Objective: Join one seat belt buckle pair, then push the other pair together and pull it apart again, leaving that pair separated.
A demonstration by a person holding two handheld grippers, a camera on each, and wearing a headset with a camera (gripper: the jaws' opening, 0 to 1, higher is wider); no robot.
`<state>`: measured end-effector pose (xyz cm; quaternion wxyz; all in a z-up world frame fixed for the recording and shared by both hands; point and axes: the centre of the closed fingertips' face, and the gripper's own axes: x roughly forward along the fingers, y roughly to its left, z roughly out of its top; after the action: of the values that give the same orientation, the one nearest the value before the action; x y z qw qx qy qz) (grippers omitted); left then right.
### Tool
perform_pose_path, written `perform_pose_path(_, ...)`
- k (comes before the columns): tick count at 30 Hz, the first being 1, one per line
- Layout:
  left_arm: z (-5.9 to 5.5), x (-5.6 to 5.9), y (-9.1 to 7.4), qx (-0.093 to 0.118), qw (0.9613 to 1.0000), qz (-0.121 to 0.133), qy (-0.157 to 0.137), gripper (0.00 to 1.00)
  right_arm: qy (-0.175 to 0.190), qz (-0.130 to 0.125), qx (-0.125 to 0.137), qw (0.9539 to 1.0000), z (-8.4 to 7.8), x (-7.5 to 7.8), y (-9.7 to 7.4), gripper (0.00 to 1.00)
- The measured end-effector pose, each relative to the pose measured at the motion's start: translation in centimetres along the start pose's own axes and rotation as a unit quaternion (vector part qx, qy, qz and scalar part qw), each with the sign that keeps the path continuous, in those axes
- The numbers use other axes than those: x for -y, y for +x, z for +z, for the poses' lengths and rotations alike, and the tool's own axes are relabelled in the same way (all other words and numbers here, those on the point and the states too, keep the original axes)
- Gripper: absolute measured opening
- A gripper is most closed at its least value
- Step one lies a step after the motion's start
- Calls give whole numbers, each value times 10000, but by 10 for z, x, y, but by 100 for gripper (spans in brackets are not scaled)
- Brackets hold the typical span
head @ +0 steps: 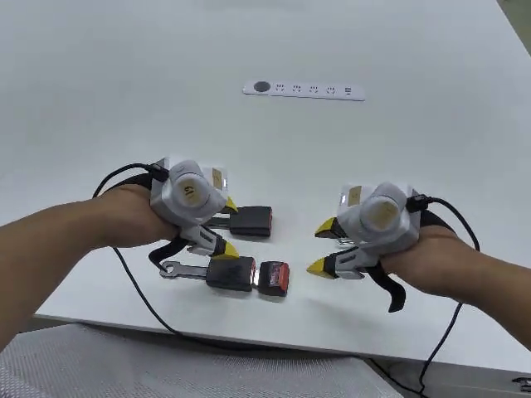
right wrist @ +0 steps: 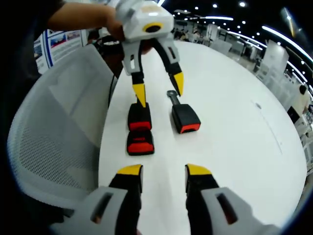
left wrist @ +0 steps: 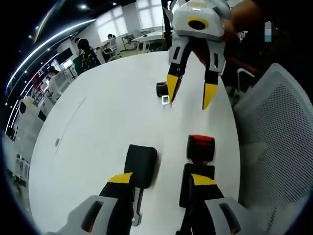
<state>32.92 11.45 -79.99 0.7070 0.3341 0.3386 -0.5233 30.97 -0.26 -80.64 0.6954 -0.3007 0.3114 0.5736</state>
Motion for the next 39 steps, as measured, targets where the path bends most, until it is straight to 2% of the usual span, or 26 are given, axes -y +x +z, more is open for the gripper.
perform_pose_path(2,1,-4,2,31,10000,-3,-76,45,-17,-45,-66,10000,-9,7,-2,34)
perform_pose_path(9,-2,-21,9,-38,10000,56,-51,46,18,-149,-204,9997,-33,32,-12,35)
perform_pose_path(13,-3,-26,14,-151,9999,28,17,47,11,-245,-288,9993,-47,46,-20,36)
perform_pose_path(18,-7,-31,21,-308,9995,14,43,47,-93,-260,-471,9985,-62,56,-28,38)
perform_pose_path(22,-6,-37,28,-330,9995,-12,-17,46,-214,-172,-601,9978,-71,61,-28,40)
perform_pose_path(29,-4,-35,35,-413,9990,-179,17,46,-374,6,-767,9963,-81,65,-23,41)
perform_pose_path(32,-6,-36,38,-448,9987,-245,52,46,-393,74,-868,9954,-90,67,-20,40)
perform_pose_path(35,-6,-35,42,-468,9984,-289,109,46,-428,107,-968,9943,-97,66,-20,38)
perform_pose_path(39,-10,-35,47,-513,9978,-379,153,45,-345,153,-956,9947,-99,65,-21,35)
